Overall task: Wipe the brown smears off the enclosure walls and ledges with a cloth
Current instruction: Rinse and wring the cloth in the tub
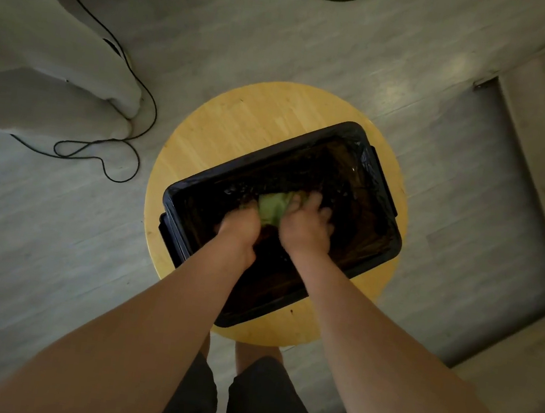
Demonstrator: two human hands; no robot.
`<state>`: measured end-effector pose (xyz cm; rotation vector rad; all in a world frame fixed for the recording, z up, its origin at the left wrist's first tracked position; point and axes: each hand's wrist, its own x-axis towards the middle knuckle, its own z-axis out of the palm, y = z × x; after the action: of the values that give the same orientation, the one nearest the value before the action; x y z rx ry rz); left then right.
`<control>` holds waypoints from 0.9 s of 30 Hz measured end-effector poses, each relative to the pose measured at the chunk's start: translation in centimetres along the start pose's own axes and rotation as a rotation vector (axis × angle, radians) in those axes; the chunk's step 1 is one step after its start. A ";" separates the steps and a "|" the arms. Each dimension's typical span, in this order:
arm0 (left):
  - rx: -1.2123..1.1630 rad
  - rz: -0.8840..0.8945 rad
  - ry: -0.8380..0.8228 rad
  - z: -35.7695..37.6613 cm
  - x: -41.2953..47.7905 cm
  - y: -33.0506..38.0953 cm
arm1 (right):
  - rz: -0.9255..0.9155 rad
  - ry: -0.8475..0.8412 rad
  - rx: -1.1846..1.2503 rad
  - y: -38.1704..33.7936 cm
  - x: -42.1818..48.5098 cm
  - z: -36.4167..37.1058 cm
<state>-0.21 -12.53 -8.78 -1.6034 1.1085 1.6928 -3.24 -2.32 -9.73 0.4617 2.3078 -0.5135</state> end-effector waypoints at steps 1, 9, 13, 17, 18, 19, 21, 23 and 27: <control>-0.033 -0.026 -0.023 0.0 -0.3 0.1 | 0.003 -0.078 0.044 -0.5 -0.2 0.4; -0.104 -0.076 -0.221 -0.5 -1.8 2.2 | -0.641 -0.032 0.188 -1.0 -5.4 -1.7; -0.068 -0.012 -0.201 -0.1 -2.0 2.0 | -0.734 0.121 0.084 -0.9 -4.8 -1.3; -0.101 0.015 -0.265 0.2 -2.8 2.1 | -0.672 0.256 -0.192 -0.1 -2.4 -1.1; -0.105 0.029 -0.265 0.2 -2.9 2.1 | -0.645 0.252 -0.274 0.1 -1.6 -1.2; -0.084 0.035 -0.262 -0.1 -3.0 2.0 | -0.593 0.255 -0.317 0.2 -0.8 -1.3; -0.001 0.015 -0.243 -0.5 -3.1 1.8 | -0.382 0.246 -0.237 0.4 0.8 -1.4; 0.080 -0.016 -0.187 -1.0 -3.4 1.6 | -0.096 0.180 0.088 0.4 1.5 -1.5; 0.204 0.071 -0.054 -1.3 -2.1 1.1 | 0.220 0.131 0.386 -0.4 0.7 -1.2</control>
<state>-0.19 -13.92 -6.41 -1.3992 1.2803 1.6002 -4.56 -1.96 -9.34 0.9480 2.2445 -0.8432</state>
